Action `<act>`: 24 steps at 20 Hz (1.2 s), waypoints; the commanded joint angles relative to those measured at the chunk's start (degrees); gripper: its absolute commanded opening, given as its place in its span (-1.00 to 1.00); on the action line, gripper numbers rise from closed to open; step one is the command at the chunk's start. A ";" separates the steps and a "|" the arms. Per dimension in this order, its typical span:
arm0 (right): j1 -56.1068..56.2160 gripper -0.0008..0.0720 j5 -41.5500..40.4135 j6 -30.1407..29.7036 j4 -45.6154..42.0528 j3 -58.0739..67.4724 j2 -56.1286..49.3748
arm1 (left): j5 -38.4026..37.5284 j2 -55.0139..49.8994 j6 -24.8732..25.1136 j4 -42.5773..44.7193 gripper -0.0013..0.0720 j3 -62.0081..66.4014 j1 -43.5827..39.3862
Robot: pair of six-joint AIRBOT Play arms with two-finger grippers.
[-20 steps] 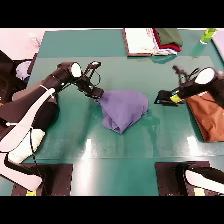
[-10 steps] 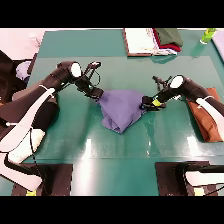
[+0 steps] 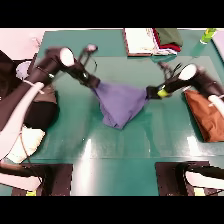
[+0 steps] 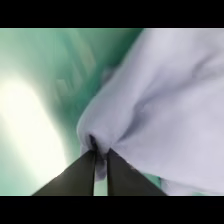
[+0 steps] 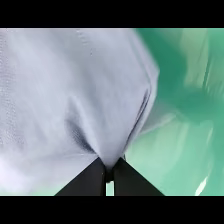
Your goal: Fold the shirts.
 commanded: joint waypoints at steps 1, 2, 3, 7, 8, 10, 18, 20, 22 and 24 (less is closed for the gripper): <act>-1.01 -0.92 7.19 -0.20 -3.50 12.72 9.14 | -0.68 10.56 0.04 3.37 -0.87 8.57 0.04; -0.98 -0.92 8.15 -0.20 -3.32 16.87 11.50 | -0.61 14.12 0.04 3.34 -0.87 10.75 0.04; -0.68 -0.92 8.70 -0.17 -3.39 20.57 13.68 | -0.63 17.27 0.02 3.32 -0.87 12.31 0.04; -0.42 -0.93 10.21 0.55 -3.41 28.74 19.32 | -0.44 27.23 0.07 3.37 -0.87 13.57 0.04; -0.42 -0.93 11.15 0.92 -3.43 29.88 19.87 | -0.46 28.28 0.07 3.37 -0.88 13.55 0.04; -0.42 -0.93 12.63 1.64 -3.50 30.56 20.09 | -1.44 28.57 0.09 3.37 -0.88 13.35 0.04; -0.42 -0.93 10.12 1.62 -4.57 2.21 20.06 | -1.49 21.97 0.52 2.91 -0.88 -11.02 0.02; -0.42 -0.93 8.41 1.62 -5.01 -4.94 20.09 | 0.20 20.96 2.12 2.05 -0.88 -21.27 -1.42; -0.42 -0.93 7.54 1.64 -4.92 -9.27 20.09 | 0.66 20.68 2.62 1.60 -0.87 -30.23 -4.87; -0.42 -0.93 6.91 1.64 -4.94 -11.56 20.09 | -1.03 20.70 2.73 -0.28 -0.87 -36.33 -8.81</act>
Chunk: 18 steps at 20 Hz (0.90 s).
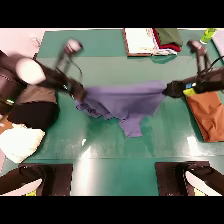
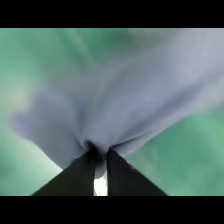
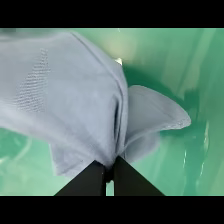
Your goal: Fold the shirts.
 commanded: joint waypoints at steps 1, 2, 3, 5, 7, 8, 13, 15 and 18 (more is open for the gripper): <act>0.02 -0.93 -1.75 0.00 0.02 -5.99 0.04 | -2.12 -0.50 1.03 -3.61 -0.87 -11.96 -5.46; 0.02 -0.93 -1.86 0.00 0.00 -6.10 0.02 | -2.93 -0.52 1.03 -5.42 -0.87 -12.94 -6.54; 0.02 -0.93 -2.16 0.00 0.07 -6.05 0.04 | -3.45 -0.50 1.03 -7.06 -0.85 -12.94 -7.13; 0.02 -0.93 -2.60 0.00 0.09 -6.05 0.04 | -2.45 -0.20 0.85 -9.42 0.59 -12.68 -7.08; 0.02 -0.93 -2.97 0.00 0.09 -6.05 0.02 | -2.71 -0.15 0.57 -8.68 0.70 -10.91 -6.93; 0.02 -0.93 -3.08 0.00 0.09 -6.05 0.02 | -3.65 -0.15 0.57 -7.54 0.70 -8.66 -6.05; 0.02 -0.93 -3.26 0.00 0.09 -6.05 0.02 | -0.15 -1.38 -1.16 -1.05 0.70 1.38 7.93; 0.02 -0.93 -3.96 0.00 0.09 -6.08 0.02 | -1.92 -5.51 -1.01 -1.75 0.70 1.31 13.27; 0.02 -0.93 -4.15 0.00 0.11 -6.08 0.02 | -2.19 -13.55 -0.96 -1.77 0.70 1.09 14.67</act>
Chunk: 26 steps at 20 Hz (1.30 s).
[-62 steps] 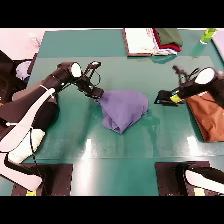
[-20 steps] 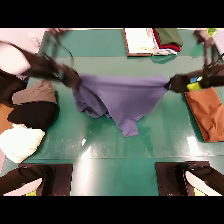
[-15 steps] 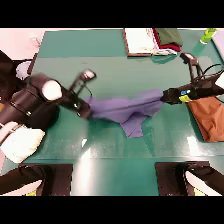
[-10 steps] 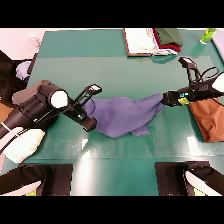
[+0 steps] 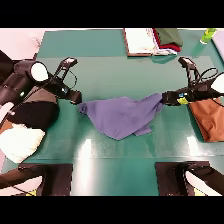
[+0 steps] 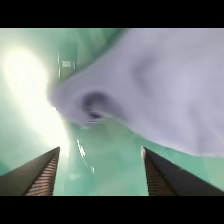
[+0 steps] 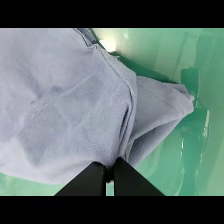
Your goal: Fold the shirts.
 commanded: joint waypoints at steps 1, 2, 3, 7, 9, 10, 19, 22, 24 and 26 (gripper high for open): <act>0.04 -0.93 -0.37 0.02 0.07 -0.02 -0.02 | -0.17 -8.55 -0.24 -0.79 0.70 0.63 3.21; 0.04 -0.93 -0.33 0.02 0.04 -0.02 -0.02 | -0.22 -10.86 -0.26 -1.03 0.70 0.61 3.21; 0.04 -0.92 -0.35 0.02 0.04 -0.02 -0.02 | -0.28 -12.83 -0.28 -1.03 0.70 0.61 3.21; 0.04 -0.93 -0.46 0.17 0.04 -0.02 -0.02 | 2.62 -16.46 -0.31 -5.01 0.70 0.48 3.21; 0.04 -0.93 -0.39 0.20 0.07 -0.02 -0.02 | 5.11 -16.59 -0.85 -5.46 0.69 0.33 3.21; 0.04 -0.92 -0.39 0.20 0.07 -0.02 -0.02 | 5.64 -16.61 -1.92 -5.46 0.69 0.31 3.21; -0.20 -0.93 -0.81 0.04 -0.07 3.96 -0.02 | 3.43 -14.51 -1.36 -4.50 -0.87 2.01 3.23; -0.55 -0.92 1.64 -0.59 -0.37 16.59 0.00 | 2.99 -5.46 -1.40 1.14 -0.87 10.38 3.23; -0.55 -0.93 4.33 -0.74 -1.36 27.71 0.00 | 2.99 2.69 -1.38 3.48 -0.87 18.47 3.23; -0.55 -0.92 7.04 -0.74 -3.26 38.73 0.00 | 3.02 10.34 -1.31 4.07 -0.87 26.62 3.21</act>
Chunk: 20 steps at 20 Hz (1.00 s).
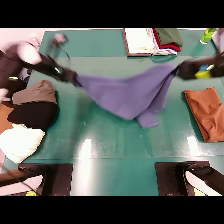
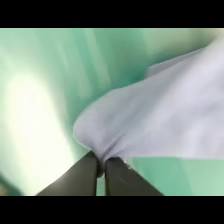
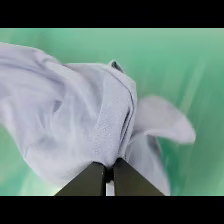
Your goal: Fold the shirts.
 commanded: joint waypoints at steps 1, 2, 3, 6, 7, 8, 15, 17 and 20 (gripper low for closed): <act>-0.02 -0.93 5.38 -0.28 -3.21 18.43 0.02 | 0.04 12.92 0.15 3.02 -0.87 13.33 0.02; -0.02 -0.93 6.84 -0.28 -4.07 23.28 0.00 | 0.00 16.28 0.15 3.02 -0.87 16.52 0.02; -0.04 -0.92 8.35 -0.28 -5.31 27.52 0.02 | 0.07 19.06 0.15 3.02 -0.87 18.99 0.02; -0.02 -0.93 11.93 -0.26 -8.31 35.98 0.02 | 0.11 25.03 0.13 3.19 -0.87 23.96 0.02; -0.02 -0.92 12.85 -0.24 -8.57 37.57 0.02 | 0.09 25.97 0.13 3.19 -0.87 25.14 0.02; -0.02 -0.93 13.66 -0.22 -9.07 38.56 0.02 | 0.00 26.58 0.11 3.17 -0.87 25.92 0.02; -0.02 -0.93 15.74 0.79 -7.10 22.45 1.09 | -7.58 21.42 -0.35 1.31 -0.87 17.29 0.02; -0.02 -0.92 17.62 0.72 -6.40 12.61 1.09 | -10.32 18.62 -0.33 -0.15 -0.87 9.03 0.02; -0.02 -0.92 16.72 0.46 -5.92 -3.87 1.09 | -9.20 15.34 -0.31 -0.31 -0.87 -6.51 0.02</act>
